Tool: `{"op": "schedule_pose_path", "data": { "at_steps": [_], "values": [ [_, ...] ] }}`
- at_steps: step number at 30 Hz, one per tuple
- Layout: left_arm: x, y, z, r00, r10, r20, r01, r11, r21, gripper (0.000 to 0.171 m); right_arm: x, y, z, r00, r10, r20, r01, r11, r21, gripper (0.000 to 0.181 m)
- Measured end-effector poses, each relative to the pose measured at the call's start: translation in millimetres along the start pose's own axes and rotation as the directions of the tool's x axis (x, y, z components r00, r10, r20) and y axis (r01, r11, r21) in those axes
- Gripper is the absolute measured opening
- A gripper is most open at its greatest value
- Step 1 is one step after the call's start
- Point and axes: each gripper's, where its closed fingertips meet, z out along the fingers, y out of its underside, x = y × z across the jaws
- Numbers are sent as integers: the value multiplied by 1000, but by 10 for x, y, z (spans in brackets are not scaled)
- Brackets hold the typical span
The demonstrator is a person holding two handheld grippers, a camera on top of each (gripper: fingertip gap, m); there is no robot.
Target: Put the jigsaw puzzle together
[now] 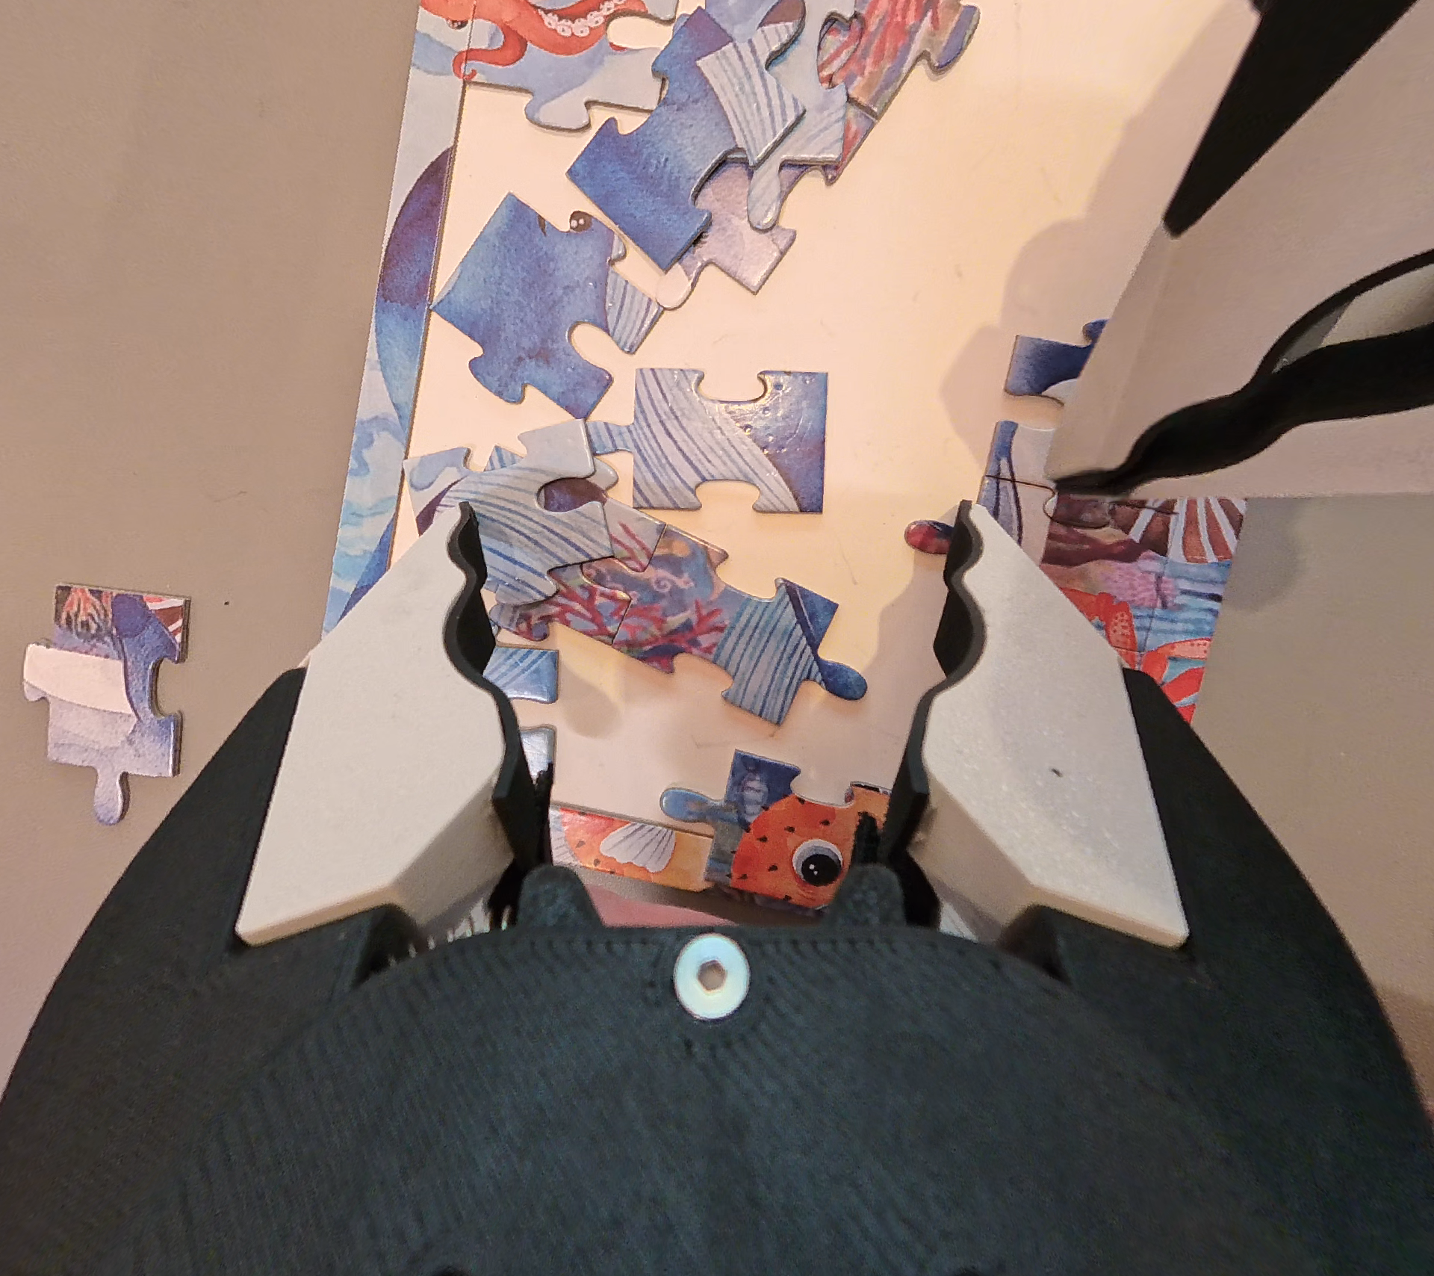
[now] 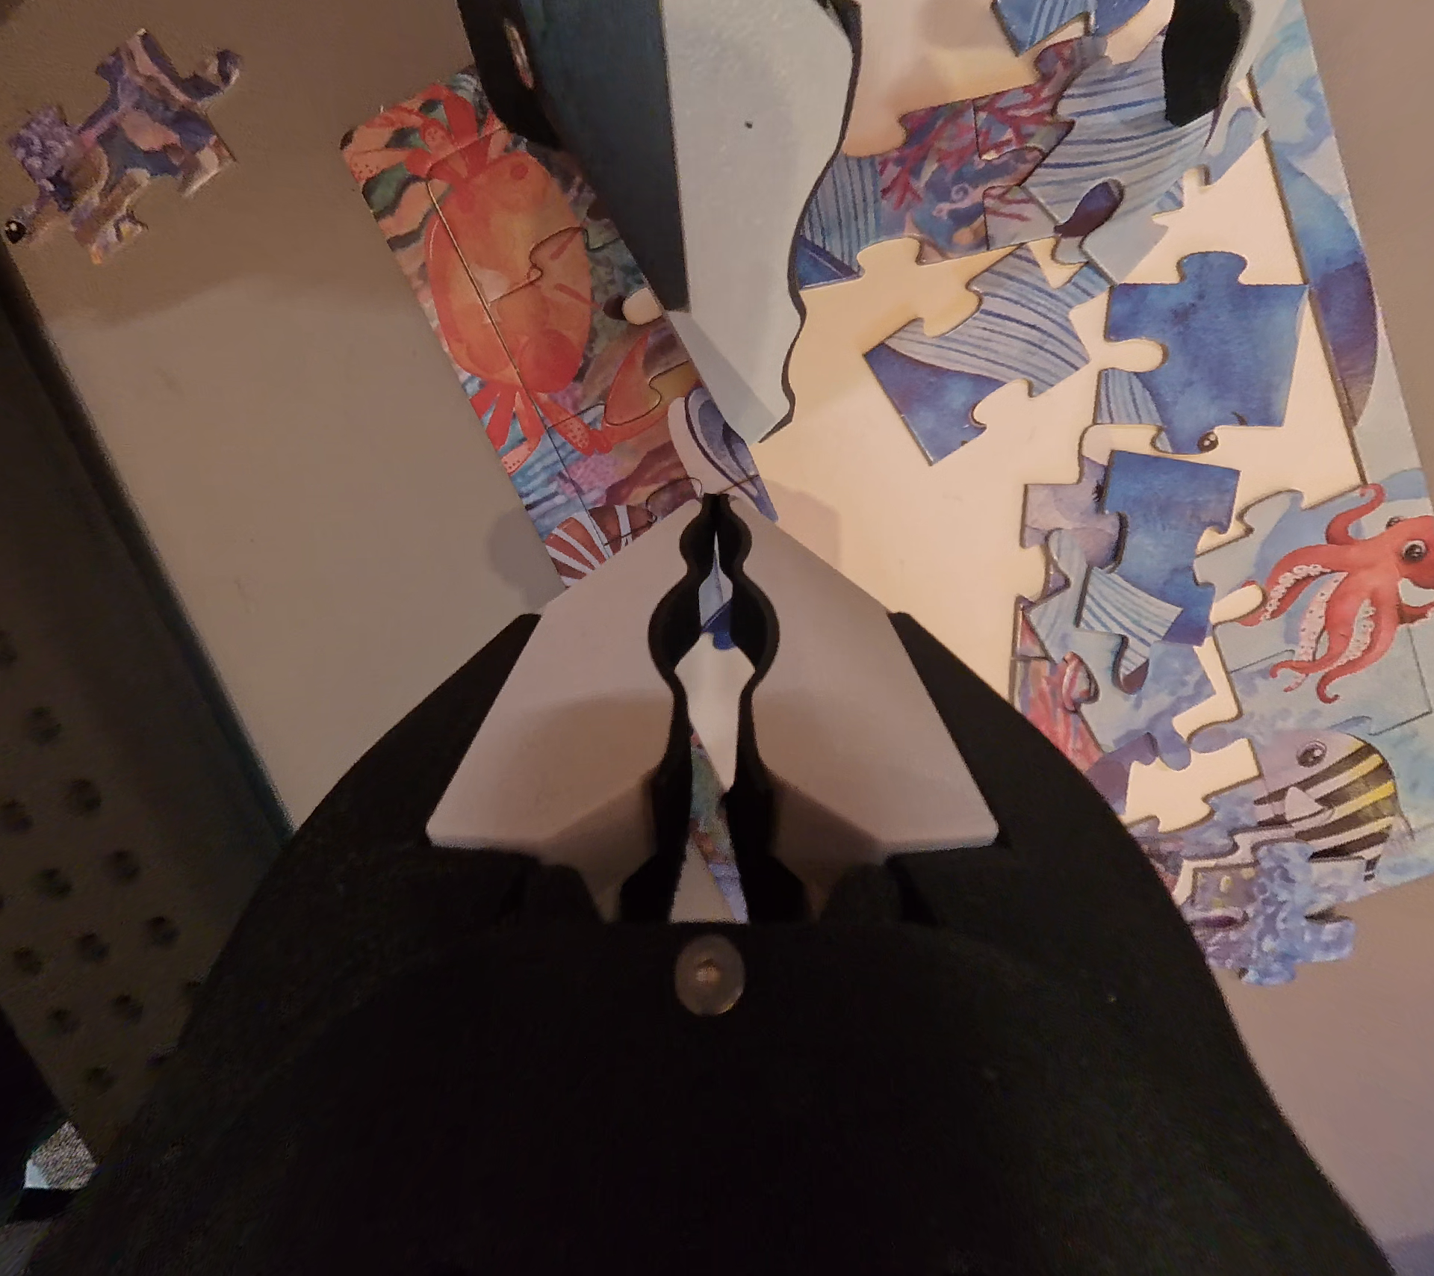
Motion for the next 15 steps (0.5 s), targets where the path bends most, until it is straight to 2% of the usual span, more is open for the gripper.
{"op": "schedule_pose_path", "data": {
  "at_steps": [3,5,7,11,12,15],
  "values": [
    [-1,-1,0,1000,0,0,0,1000,0,116,-67,11,63,999,4,48,-4,1000,-4,0],
    [0,0,0,1000,0,0,0,1000,1,116,-12,25,21,1000,-6,12,6,1000,-17,0],
    [0,0,0,1000,0,0,0,1000,1,116,-36,-36,-23,1000,3,30,-4,1000,25,0],
    [0,0,0,1000,-1,1,1,1000,0,116,-87,60,31,999,-14,45,15,999,-30,0],
    [-1,1,-1,1000,-1,1,1,1000,-1,116,-42,97,14,1000,-22,16,22,999,-42,0],
    [-2,7,-6,1000,-1,2,1,1000,-2,116,5,96,-170,1000,19,13,-20,999,39,0]
  ]
}}
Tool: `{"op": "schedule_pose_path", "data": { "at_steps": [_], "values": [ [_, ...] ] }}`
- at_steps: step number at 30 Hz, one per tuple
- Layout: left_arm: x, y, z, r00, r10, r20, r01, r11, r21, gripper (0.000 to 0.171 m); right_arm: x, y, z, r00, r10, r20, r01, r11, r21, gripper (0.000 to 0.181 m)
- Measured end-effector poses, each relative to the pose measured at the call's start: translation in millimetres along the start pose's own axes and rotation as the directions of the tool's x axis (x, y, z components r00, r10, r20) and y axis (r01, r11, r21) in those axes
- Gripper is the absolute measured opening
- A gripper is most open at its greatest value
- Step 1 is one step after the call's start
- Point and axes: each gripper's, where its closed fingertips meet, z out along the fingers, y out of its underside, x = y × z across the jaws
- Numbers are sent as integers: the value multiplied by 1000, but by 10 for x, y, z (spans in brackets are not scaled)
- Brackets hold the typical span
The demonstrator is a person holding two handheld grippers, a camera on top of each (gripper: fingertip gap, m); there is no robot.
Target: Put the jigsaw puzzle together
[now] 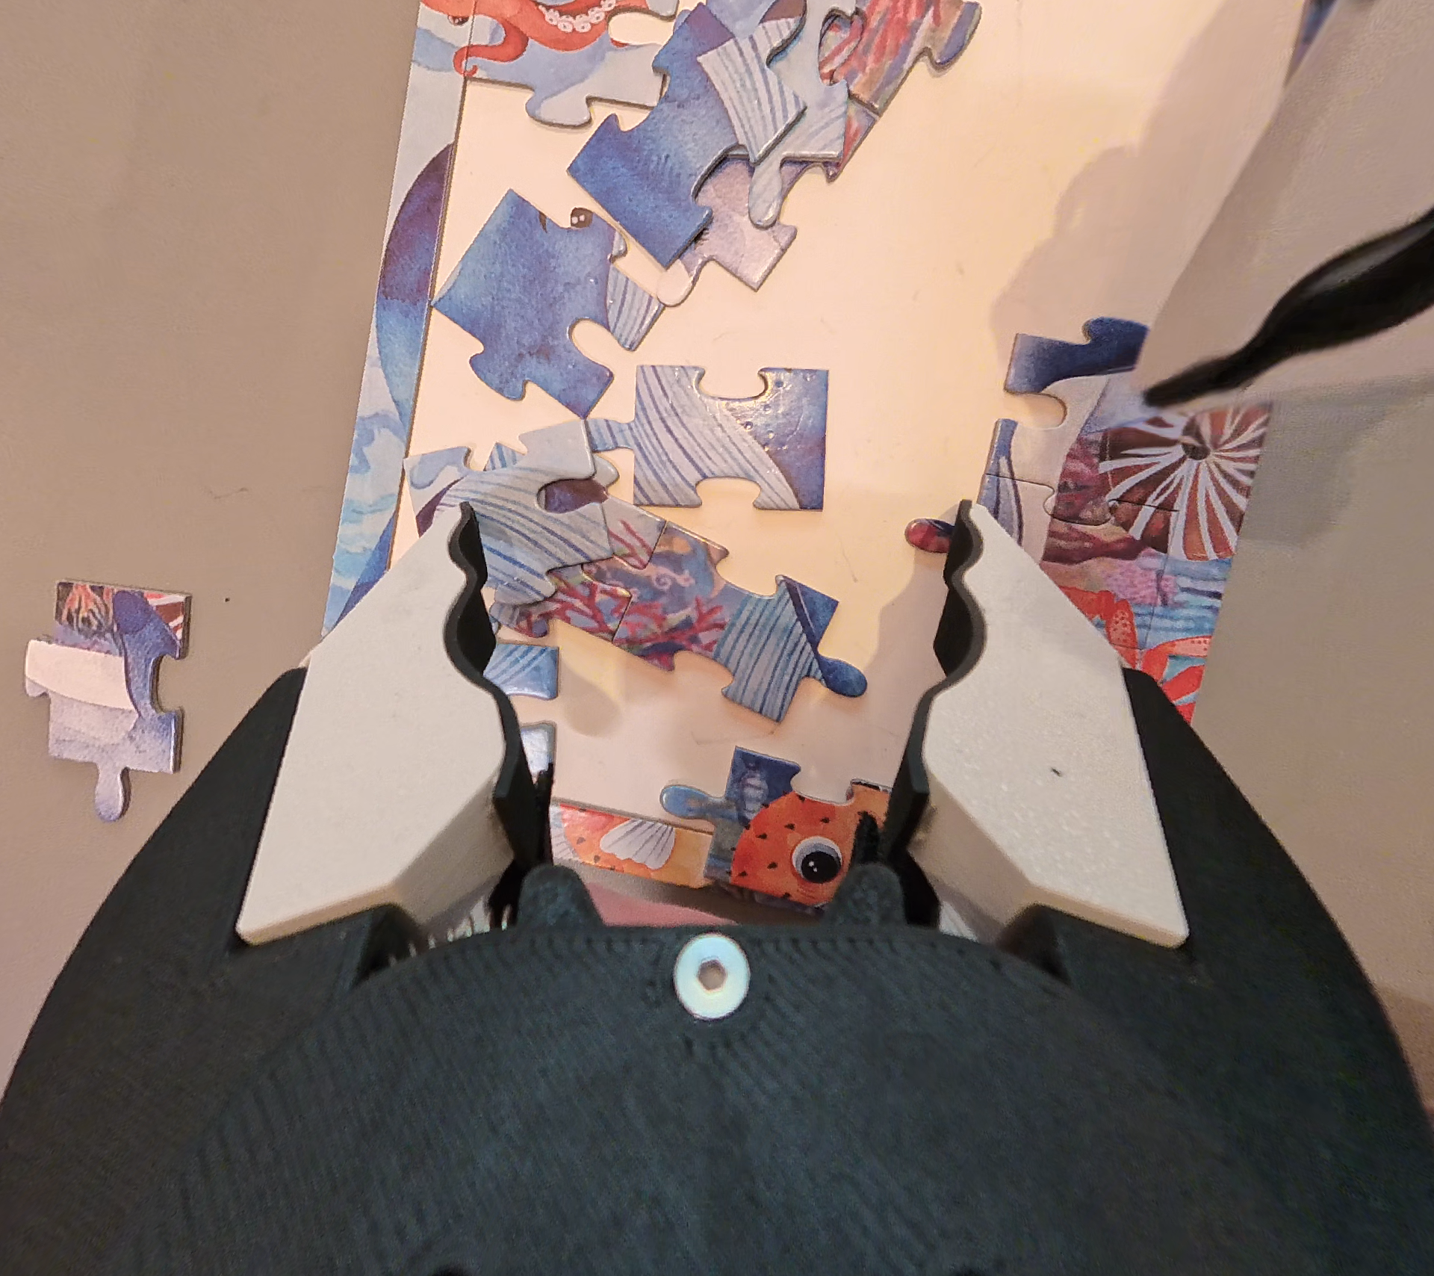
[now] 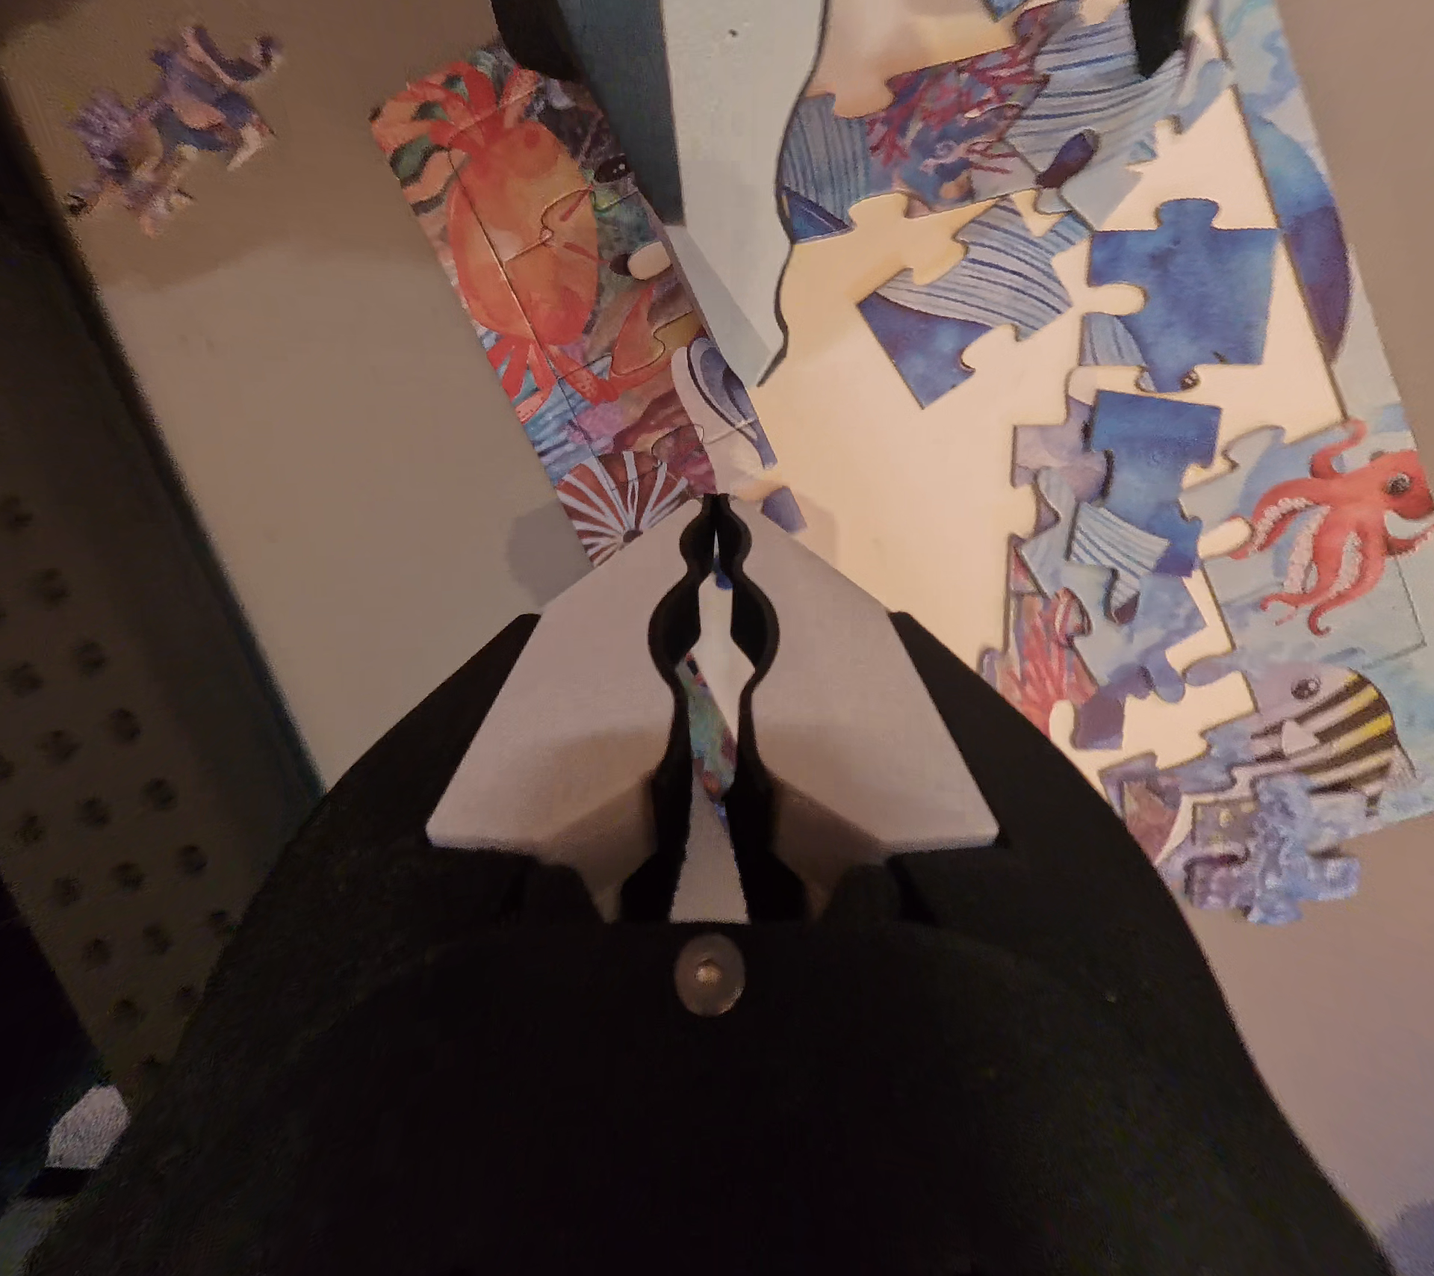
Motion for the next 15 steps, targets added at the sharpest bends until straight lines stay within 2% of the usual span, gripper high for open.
{"op": "schedule_pose_path", "data": {
  "at_steps": [2,8,15],
  "values": [
    [-6,4,-3,1000,-2,0,2,1000,0,116,41,79,-164,1000,24,-8,-24,999,36,0],
    [3,-38,-17,1000,3,-5,-3,1000,17,116,114,557,-522,996,48,-81,-47,999,15,36],
    [2,-120,-62,1000,9,6,-9,999,50,117,-186,945,-550,1000,-9,11,9,999,-51,45]
  ]
}}
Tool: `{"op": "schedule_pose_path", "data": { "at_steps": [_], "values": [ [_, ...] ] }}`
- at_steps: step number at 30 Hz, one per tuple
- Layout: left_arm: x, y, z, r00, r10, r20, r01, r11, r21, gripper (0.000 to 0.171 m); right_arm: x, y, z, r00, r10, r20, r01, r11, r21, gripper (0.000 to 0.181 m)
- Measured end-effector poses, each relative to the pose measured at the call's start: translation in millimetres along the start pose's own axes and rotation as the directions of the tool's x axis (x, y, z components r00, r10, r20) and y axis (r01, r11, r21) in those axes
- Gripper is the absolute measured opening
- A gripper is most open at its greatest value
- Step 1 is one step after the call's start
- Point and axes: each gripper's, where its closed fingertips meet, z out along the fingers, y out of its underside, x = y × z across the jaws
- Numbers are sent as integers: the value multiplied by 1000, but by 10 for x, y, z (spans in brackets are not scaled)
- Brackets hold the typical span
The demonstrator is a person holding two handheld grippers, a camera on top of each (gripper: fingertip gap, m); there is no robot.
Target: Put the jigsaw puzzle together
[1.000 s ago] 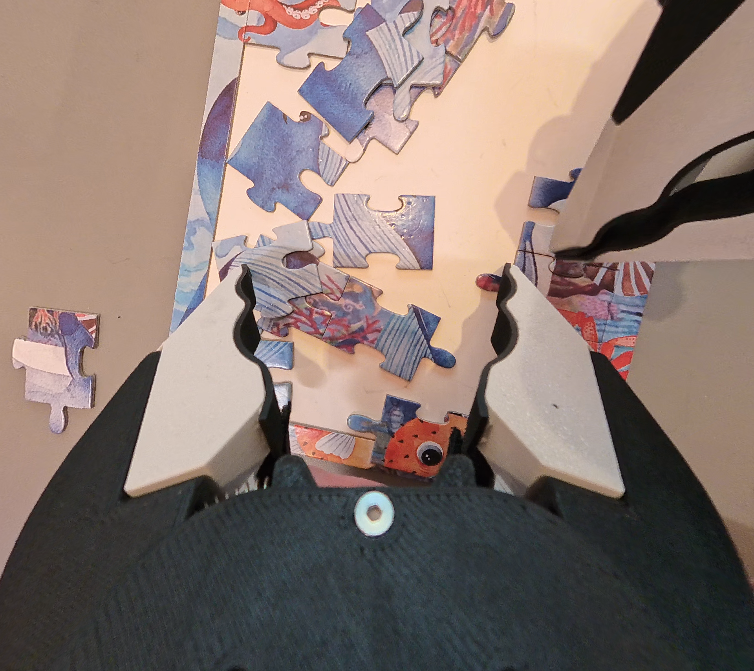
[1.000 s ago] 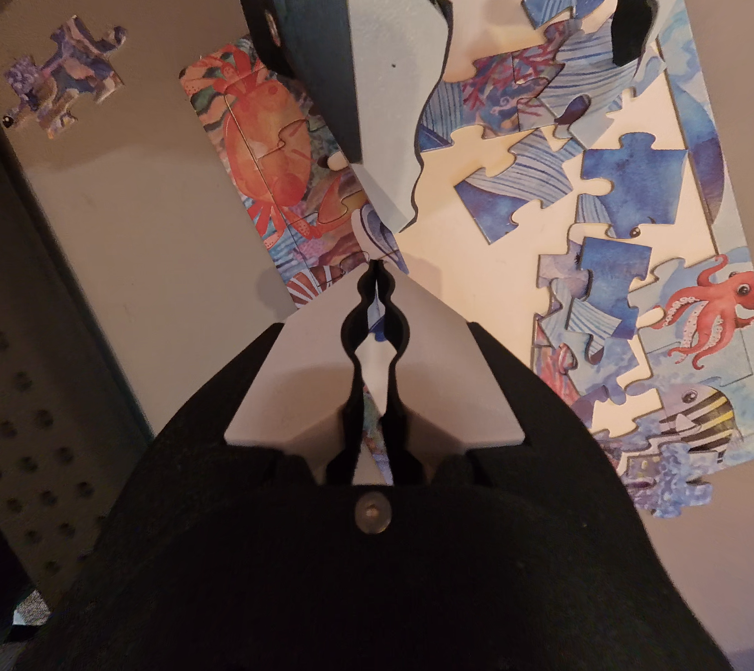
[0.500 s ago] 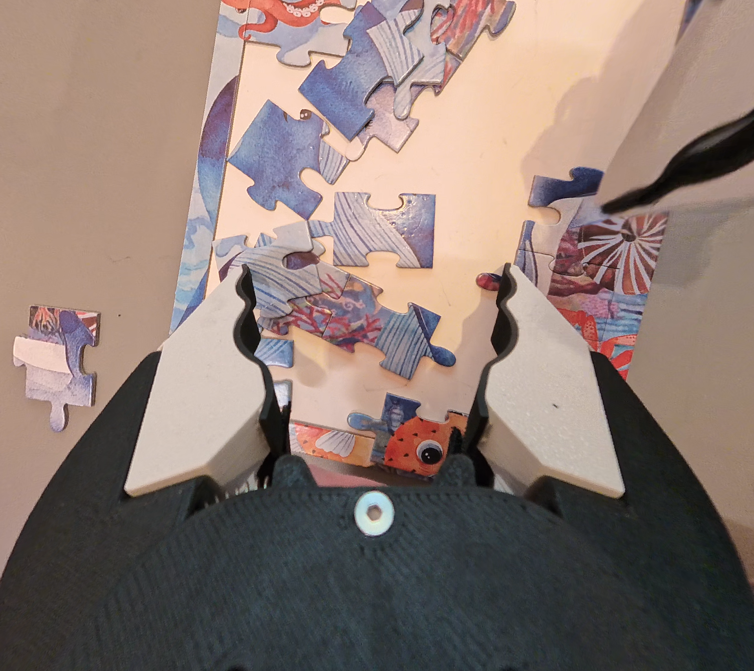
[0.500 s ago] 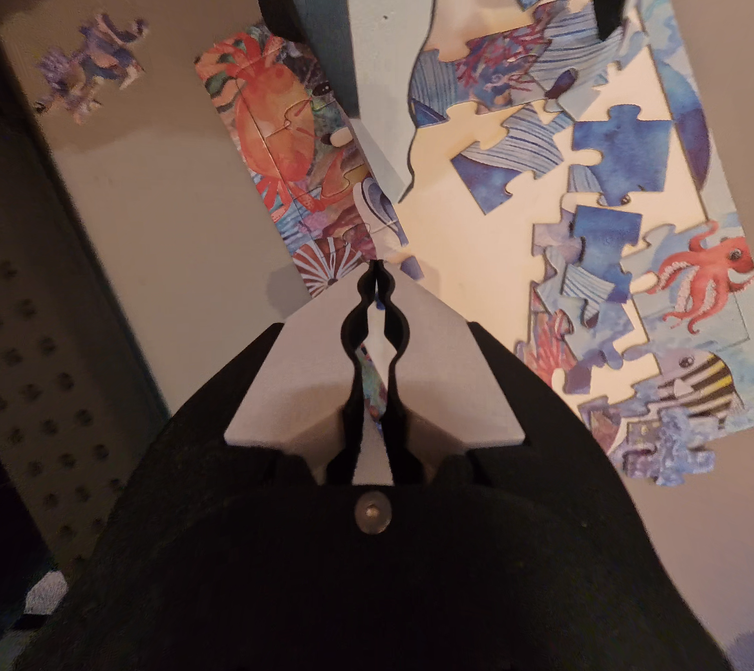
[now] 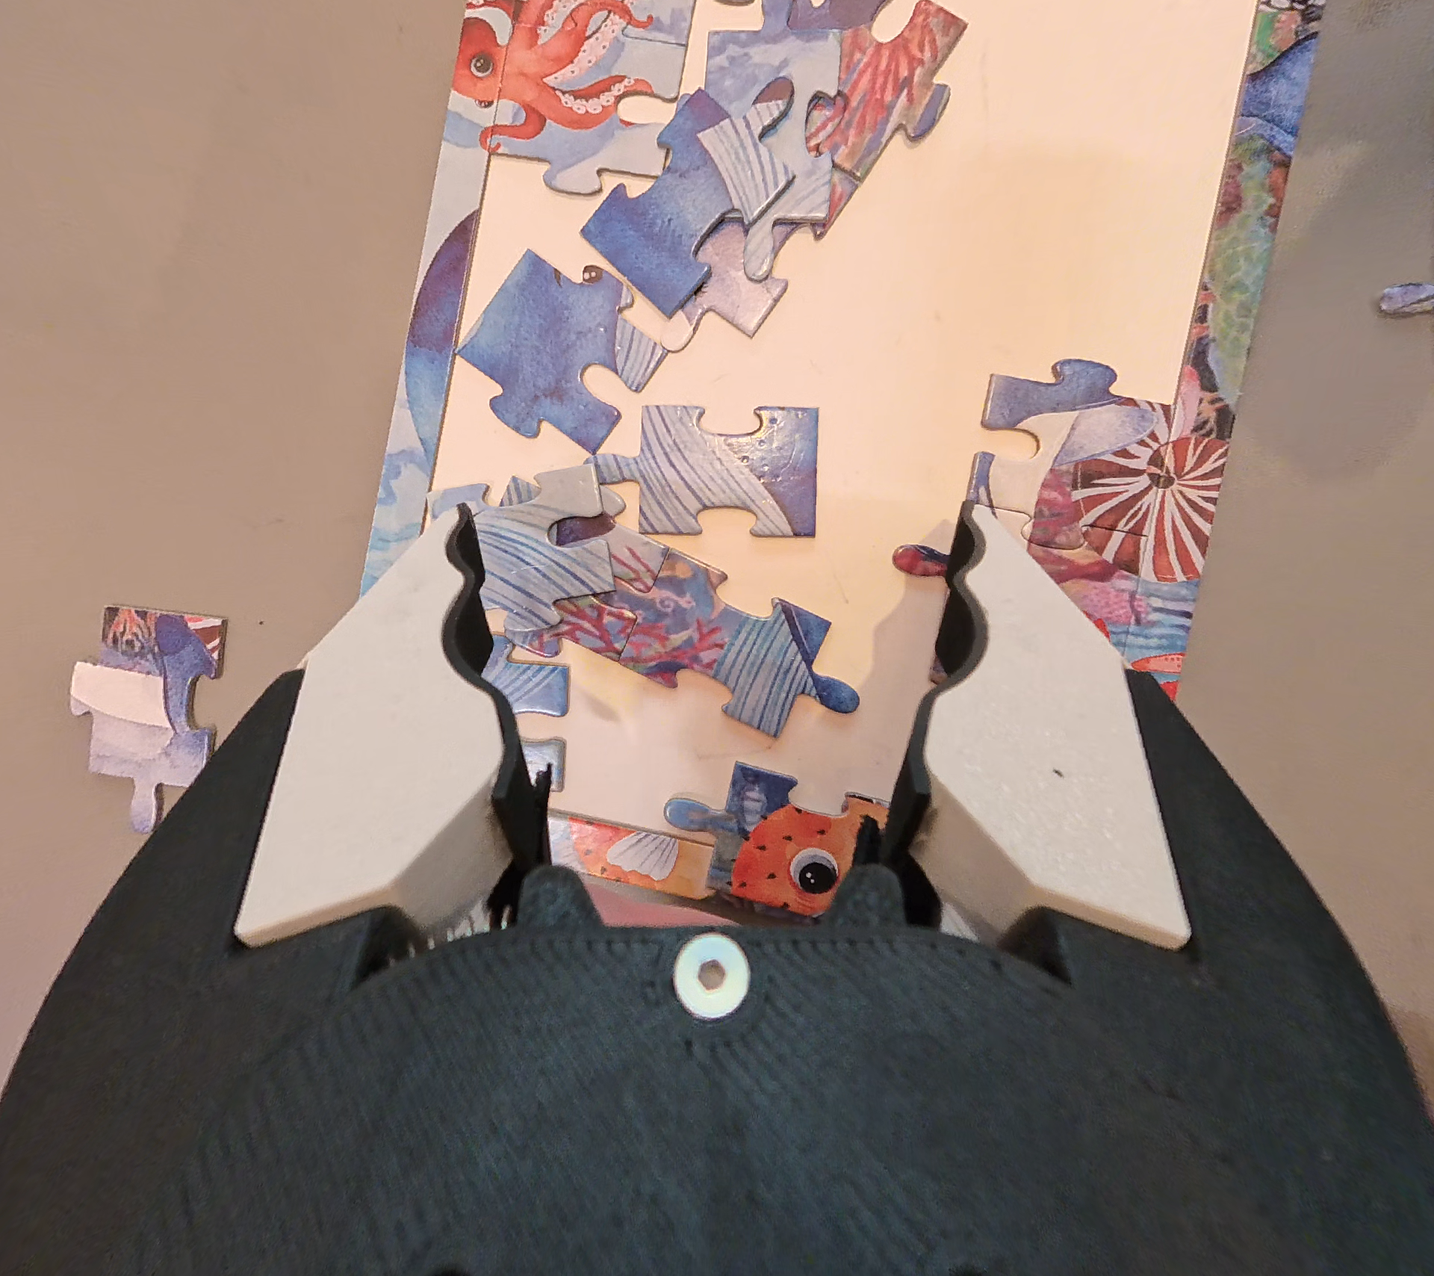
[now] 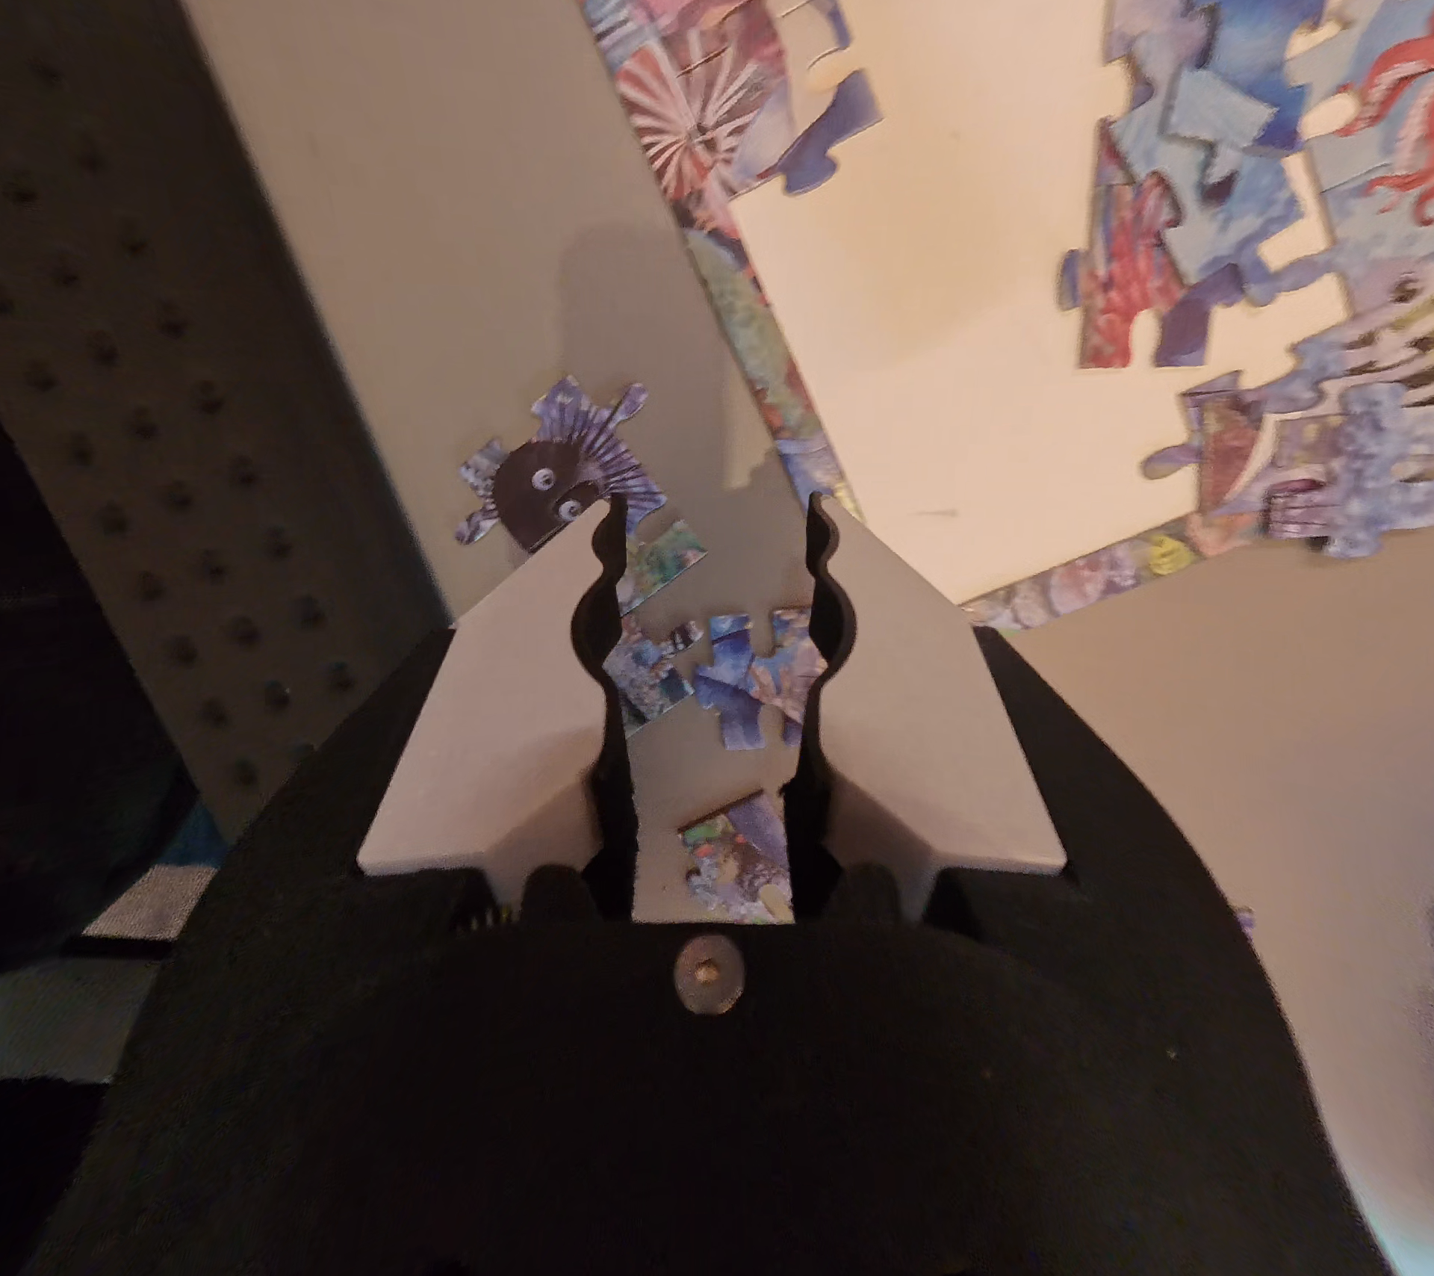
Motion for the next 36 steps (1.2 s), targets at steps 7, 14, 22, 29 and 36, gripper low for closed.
{"op": "schedule_pose_path", "data": {
  "at_steps": [7,14,22,29,36],
  "values": [
    [-21,41,15,1000,-1,7,1,1000,-16,117,-68,267,51,1000,2,1,-2,999,-52,53],
    [-26,62,38,1000,4,14,-3,999,-32,117,242,727,-174,984,149,-102,-158,984,-83,53],
    [-28,79,56,1000,4,15,-3,999,-41,117,186,774,-3,989,130,-69,-136,987,-91,44],
    [-34,89,59,1000,1,14,-1,999,-41,117,205,781,-5,990,121,-66,-127,987,-99,32],
    [-40,98,55,1000,0,16,1,999,-43,117,342,947,-202,970,207,-130,-218,973,-71,41]
  ]
}}
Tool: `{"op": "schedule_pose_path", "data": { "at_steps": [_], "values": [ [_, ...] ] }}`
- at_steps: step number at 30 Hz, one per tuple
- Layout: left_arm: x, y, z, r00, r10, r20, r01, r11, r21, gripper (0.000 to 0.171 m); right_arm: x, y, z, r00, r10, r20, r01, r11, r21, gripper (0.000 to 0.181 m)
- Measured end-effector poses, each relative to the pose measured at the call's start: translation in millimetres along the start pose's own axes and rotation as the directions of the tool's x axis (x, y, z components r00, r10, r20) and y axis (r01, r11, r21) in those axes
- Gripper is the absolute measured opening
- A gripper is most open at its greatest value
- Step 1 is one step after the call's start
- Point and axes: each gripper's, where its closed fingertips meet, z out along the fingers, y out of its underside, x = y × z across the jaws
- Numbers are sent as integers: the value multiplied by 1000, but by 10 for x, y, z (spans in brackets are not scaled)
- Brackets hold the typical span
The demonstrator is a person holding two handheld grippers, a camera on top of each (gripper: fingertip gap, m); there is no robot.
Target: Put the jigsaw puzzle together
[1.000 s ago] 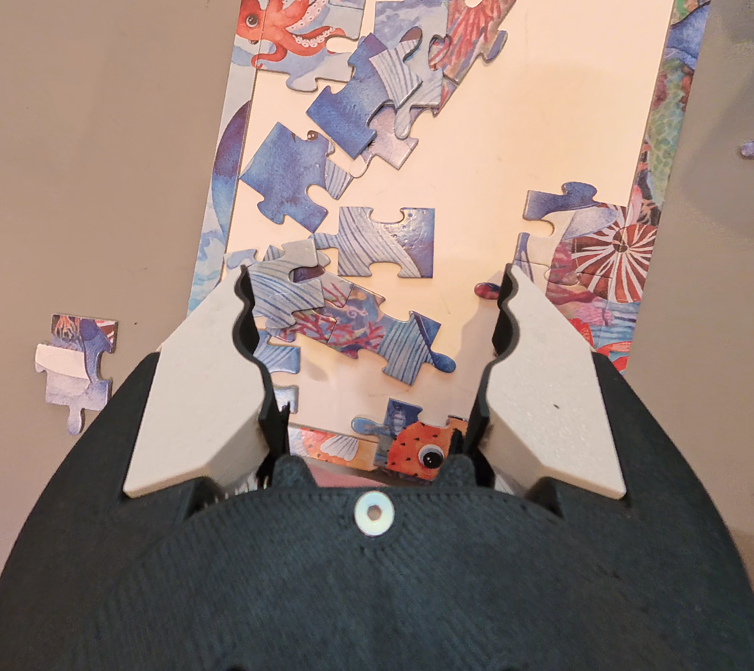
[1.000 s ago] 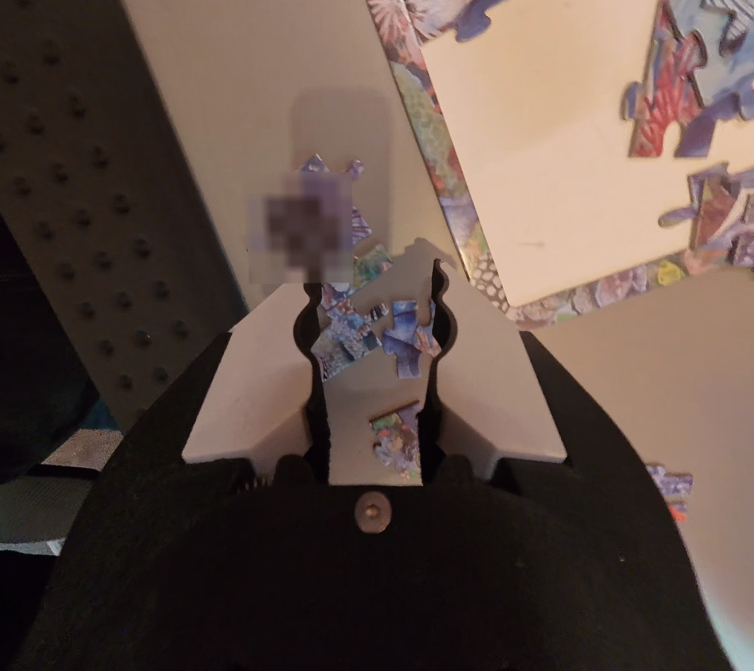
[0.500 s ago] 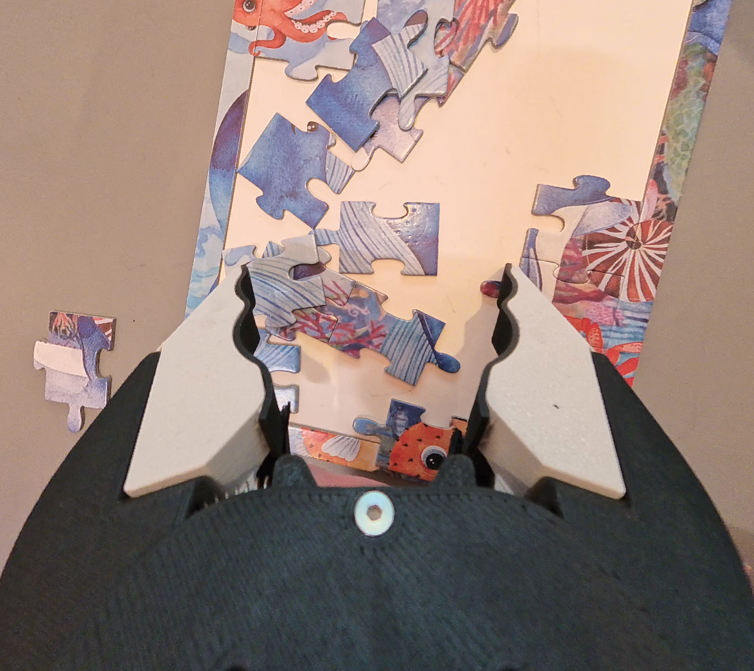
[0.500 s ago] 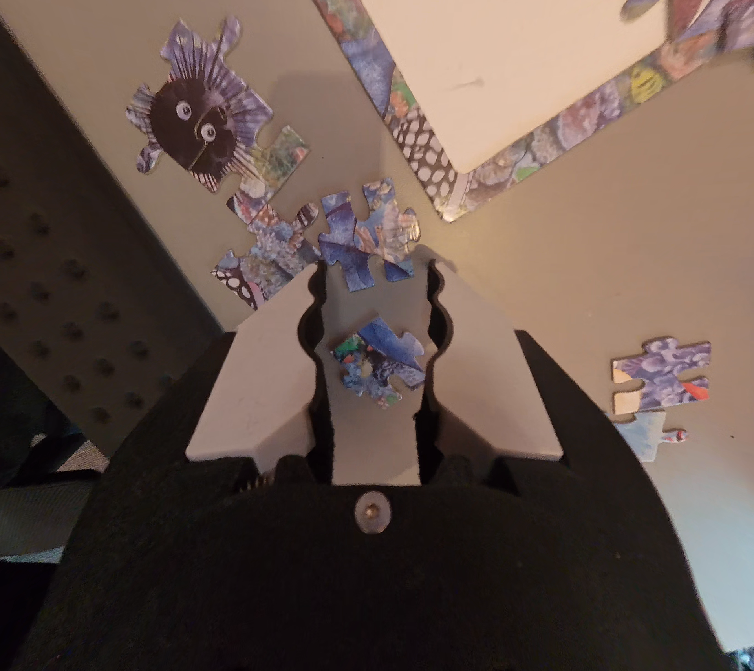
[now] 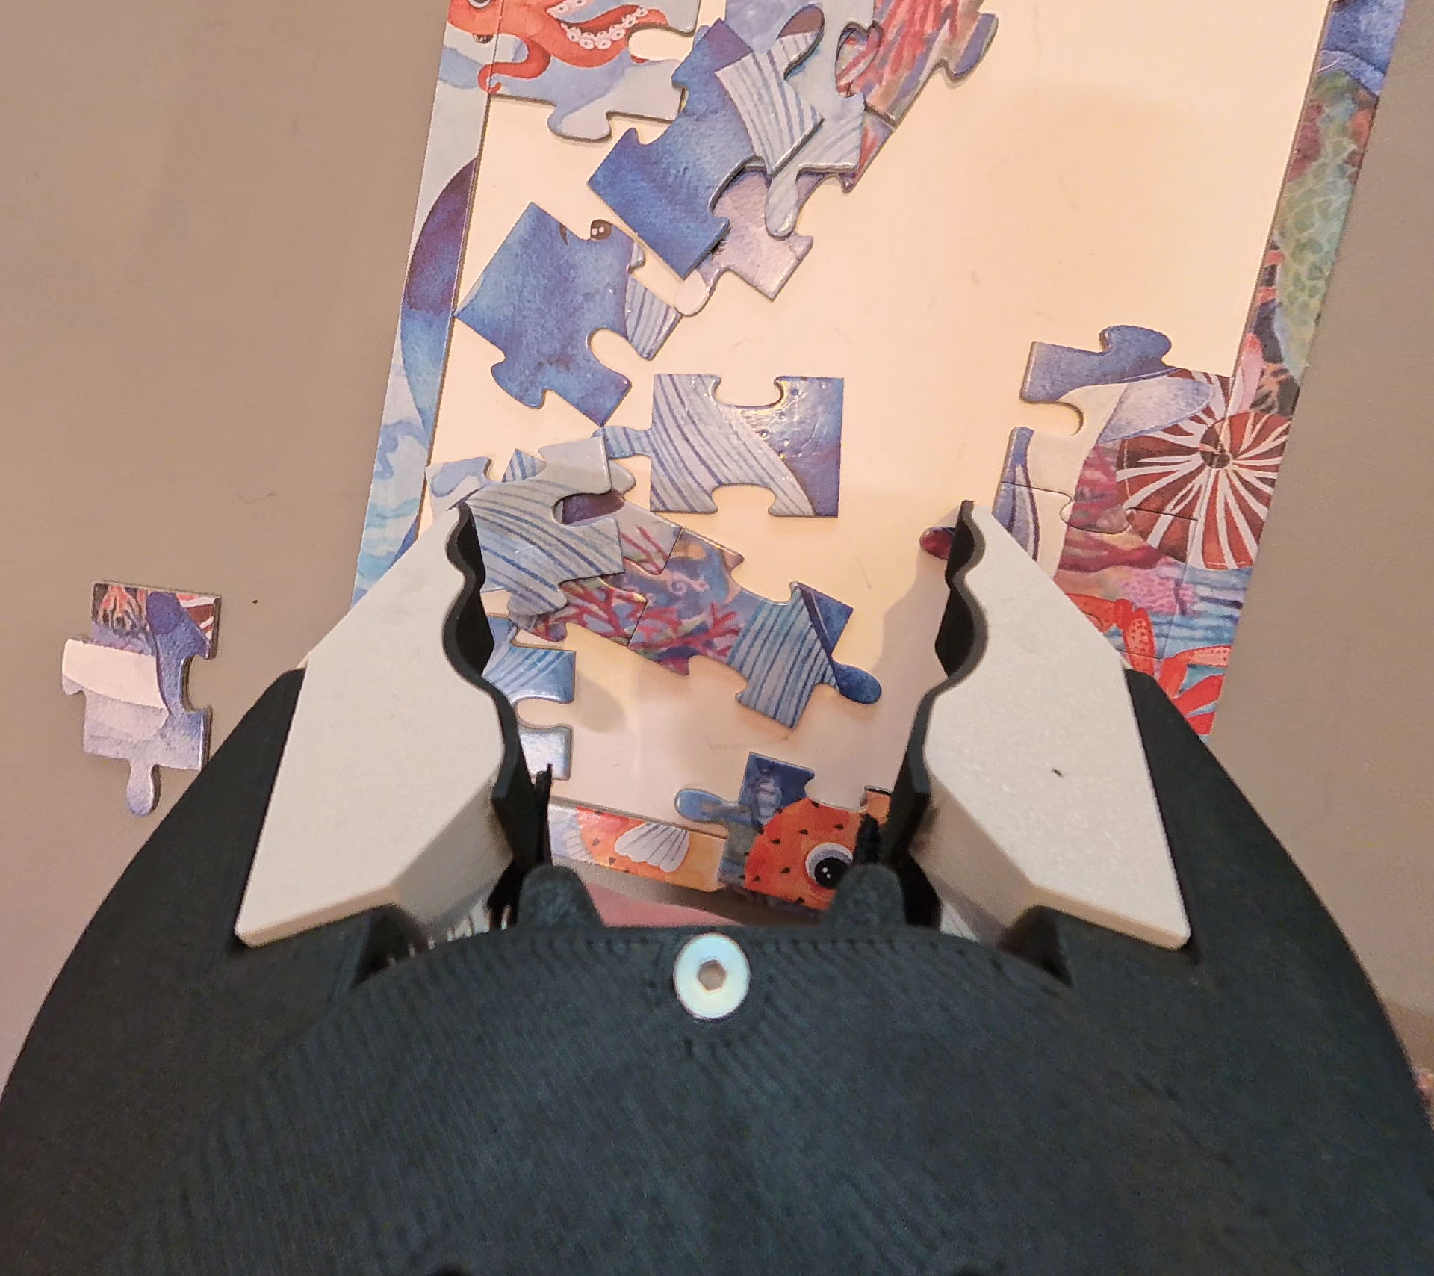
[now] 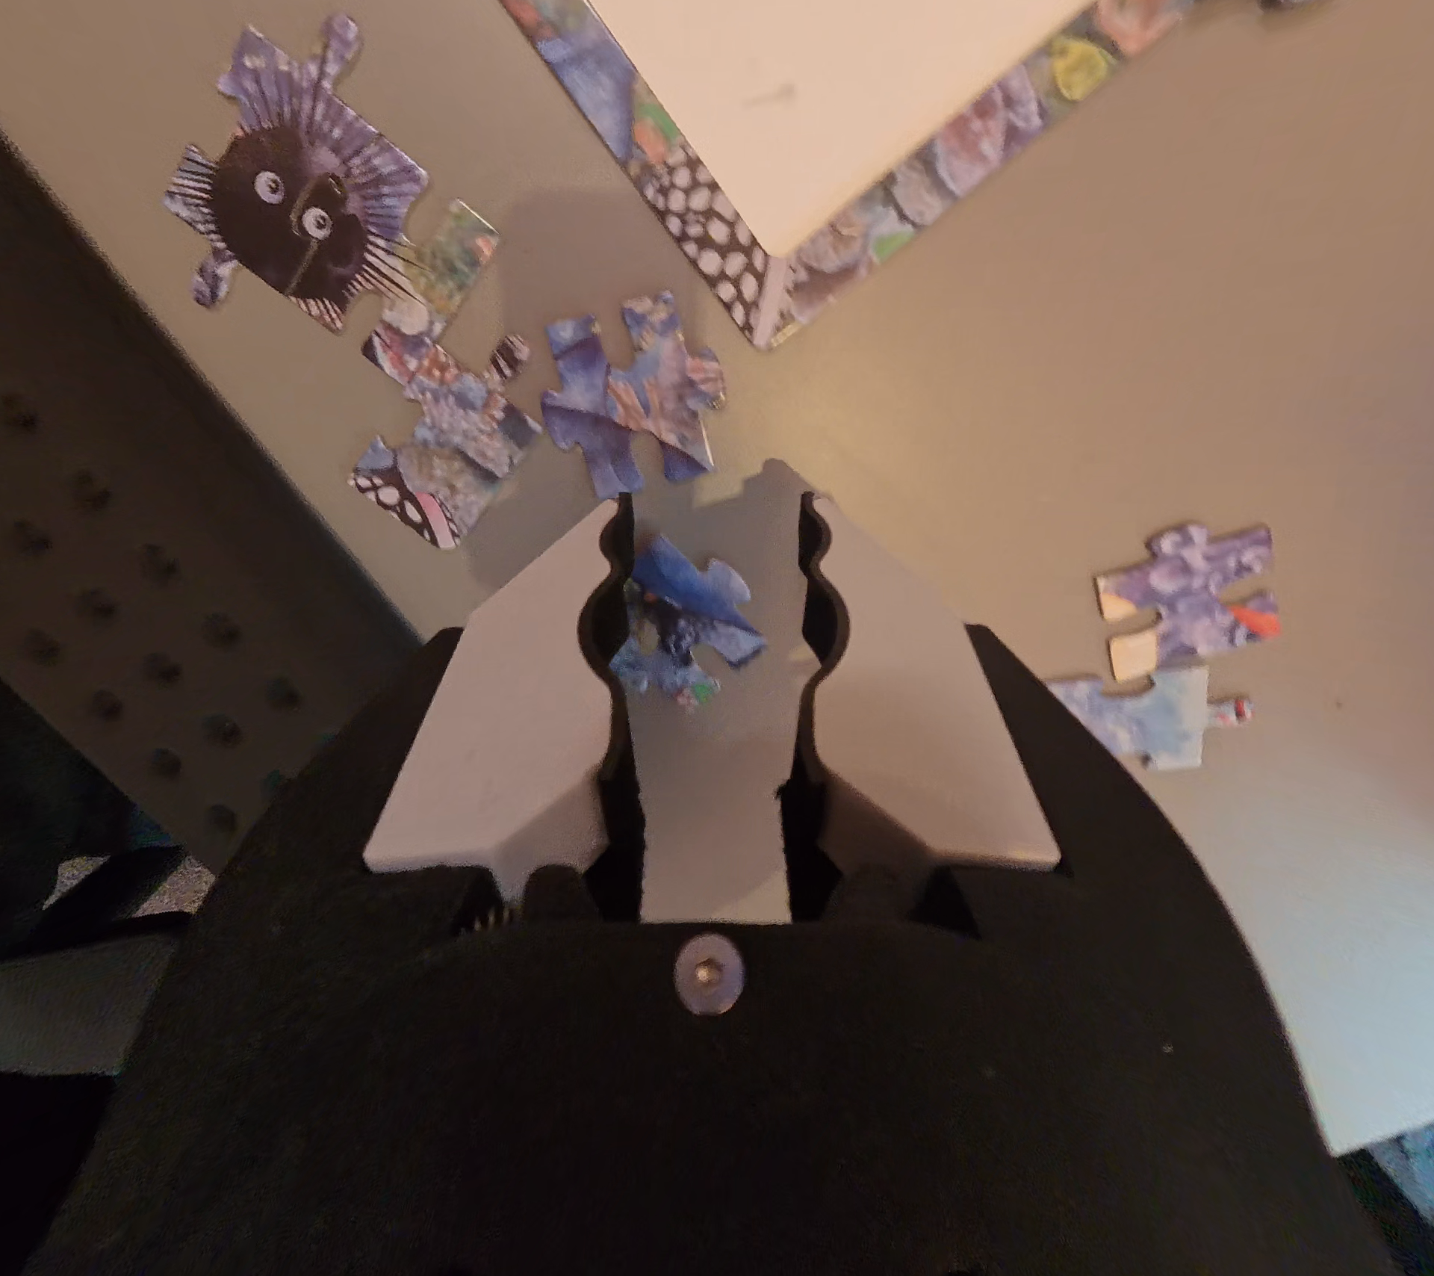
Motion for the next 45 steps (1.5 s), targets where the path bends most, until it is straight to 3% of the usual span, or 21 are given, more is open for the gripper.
{"op": "schedule_pose_path", "data": {
  "at_steps": [7,12,17,22,26,33,41,42,43,45],
  "values": [
    [12,-12,10,1000,3,-3,-3,1000,-1,116,68,476,-180,995,93,-20,-94,994,-54,53],
    [32,-29,20,1000,8,-6,-8,1000,0,116,-3,593,-142,996,90,-7,-90,993,-71,55],
    [30,-27,20,1000,7,-7,-7,1000,2,117,112,559,-173,991,129,-42,-130,991,-41,55],
    [29,-24,24,1000,2,-12,-2,1000,4,117,4,569,-135,987,163,-12,-164,984,-77,61],
    [29,-25,26,1000,1,-13,-1,1000,4,117,-87,573,-70,969,247,-20,-248,965,-86,62],
    [41,-40,31,1000,7,-13,-7,1000,5,116,-195,408,-9,901,432,-46,-432,902,17,61],
    [47,-49,20,1000,13,-10,-13,1000,6,116,-138,405,-3,895,435,-100,-432,901,48,39],
    [44,-51,16,1000,12,-10,-12,1000,8,116,-146,403,-9,902,422,-95,-420,907,47,25],
    [41,-51,15,1000,11,-9,-11,1000,9,116,-152,391,-17,911,401,-93,-397,916,51,0],
    [38,-45,17,1000,10,-9,-10,1000,7,116,-171,388,-14,922,378,-87,-375,926,42,5]
  ]
}}
